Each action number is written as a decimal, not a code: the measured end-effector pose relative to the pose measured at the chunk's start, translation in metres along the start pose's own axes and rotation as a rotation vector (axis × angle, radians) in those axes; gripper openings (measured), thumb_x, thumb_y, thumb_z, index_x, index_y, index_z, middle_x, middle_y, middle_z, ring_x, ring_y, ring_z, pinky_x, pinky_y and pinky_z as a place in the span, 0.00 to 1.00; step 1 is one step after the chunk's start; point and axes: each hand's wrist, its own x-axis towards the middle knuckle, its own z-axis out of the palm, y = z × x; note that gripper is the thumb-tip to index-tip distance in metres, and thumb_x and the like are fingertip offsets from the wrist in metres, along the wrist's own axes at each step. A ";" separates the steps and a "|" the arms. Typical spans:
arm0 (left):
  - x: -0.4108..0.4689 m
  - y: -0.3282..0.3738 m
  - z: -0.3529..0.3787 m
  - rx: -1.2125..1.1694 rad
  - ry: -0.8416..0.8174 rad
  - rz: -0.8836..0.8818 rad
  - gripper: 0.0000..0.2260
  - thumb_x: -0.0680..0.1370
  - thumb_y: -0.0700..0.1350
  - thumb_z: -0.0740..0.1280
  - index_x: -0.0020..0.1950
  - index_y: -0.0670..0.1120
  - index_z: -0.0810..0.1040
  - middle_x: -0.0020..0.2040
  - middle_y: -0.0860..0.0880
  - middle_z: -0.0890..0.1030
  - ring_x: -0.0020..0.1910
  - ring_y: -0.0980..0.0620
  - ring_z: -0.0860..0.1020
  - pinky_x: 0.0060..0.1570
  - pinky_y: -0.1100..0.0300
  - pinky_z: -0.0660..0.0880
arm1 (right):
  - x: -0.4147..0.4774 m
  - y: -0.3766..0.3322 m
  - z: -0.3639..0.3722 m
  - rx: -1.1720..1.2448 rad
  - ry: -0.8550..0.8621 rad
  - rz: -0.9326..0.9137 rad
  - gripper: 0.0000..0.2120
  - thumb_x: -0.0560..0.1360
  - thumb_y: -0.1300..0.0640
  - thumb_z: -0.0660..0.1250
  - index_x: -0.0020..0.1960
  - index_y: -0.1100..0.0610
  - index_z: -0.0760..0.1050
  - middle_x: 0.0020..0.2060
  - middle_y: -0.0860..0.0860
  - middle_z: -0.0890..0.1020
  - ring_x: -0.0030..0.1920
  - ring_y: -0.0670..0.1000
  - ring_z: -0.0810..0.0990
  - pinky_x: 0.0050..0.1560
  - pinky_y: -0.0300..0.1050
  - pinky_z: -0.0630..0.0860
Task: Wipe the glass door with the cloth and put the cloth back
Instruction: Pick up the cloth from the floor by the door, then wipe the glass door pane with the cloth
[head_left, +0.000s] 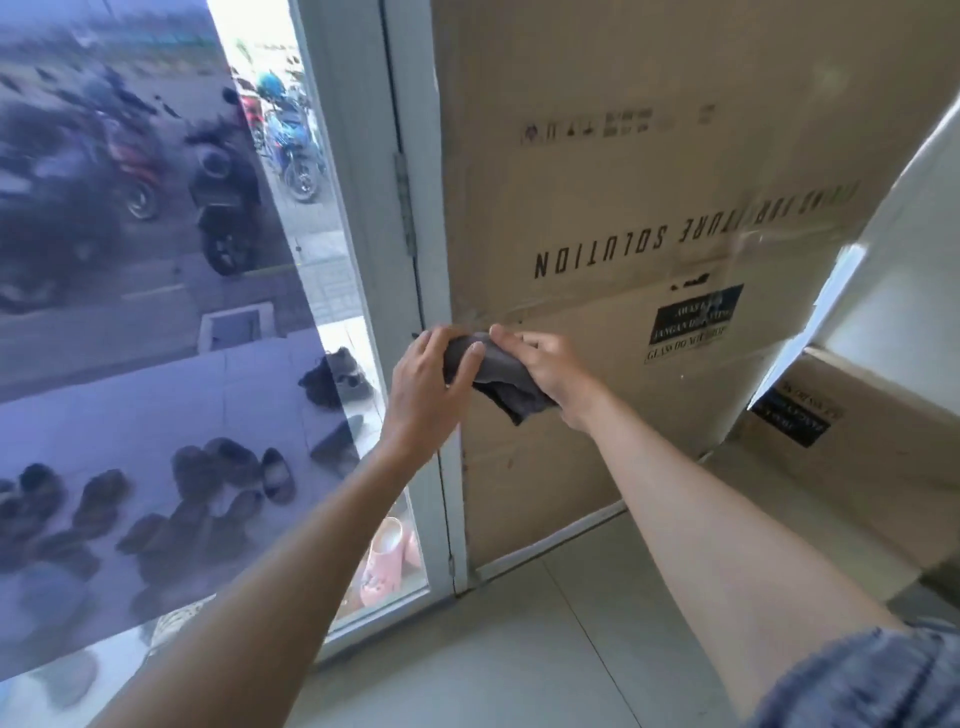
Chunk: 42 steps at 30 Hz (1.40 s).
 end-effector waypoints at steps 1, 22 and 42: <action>0.002 0.003 -0.026 -0.002 -0.008 -0.015 0.13 0.78 0.52 0.62 0.56 0.44 0.75 0.52 0.47 0.78 0.50 0.50 0.75 0.50 0.57 0.73 | -0.004 -0.020 0.012 0.004 -0.031 -0.024 0.22 0.72 0.43 0.67 0.47 0.64 0.79 0.38 0.56 0.82 0.39 0.52 0.80 0.39 0.43 0.75; -0.040 -0.098 -0.430 -0.376 0.067 -0.364 0.12 0.75 0.47 0.69 0.53 0.41 0.77 0.45 0.45 0.78 0.38 0.53 0.77 0.28 0.68 0.74 | -0.091 -0.176 0.360 0.189 -0.501 -0.099 0.17 0.75 0.47 0.65 0.52 0.60 0.78 0.39 0.54 0.84 0.36 0.50 0.81 0.36 0.39 0.77; 0.127 -0.033 -0.429 1.000 0.309 0.486 0.20 0.77 0.49 0.65 0.68 0.46 0.71 0.69 0.46 0.72 0.69 0.45 0.68 0.64 0.46 0.65 | 0.026 -0.250 0.272 -0.088 1.025 -0.389 0.18 0.75 0.52 0.66 0.56 0.65 0.67 0.56 0.61 0.72 0.56 0.61 0.73 0.39 0.51 0.73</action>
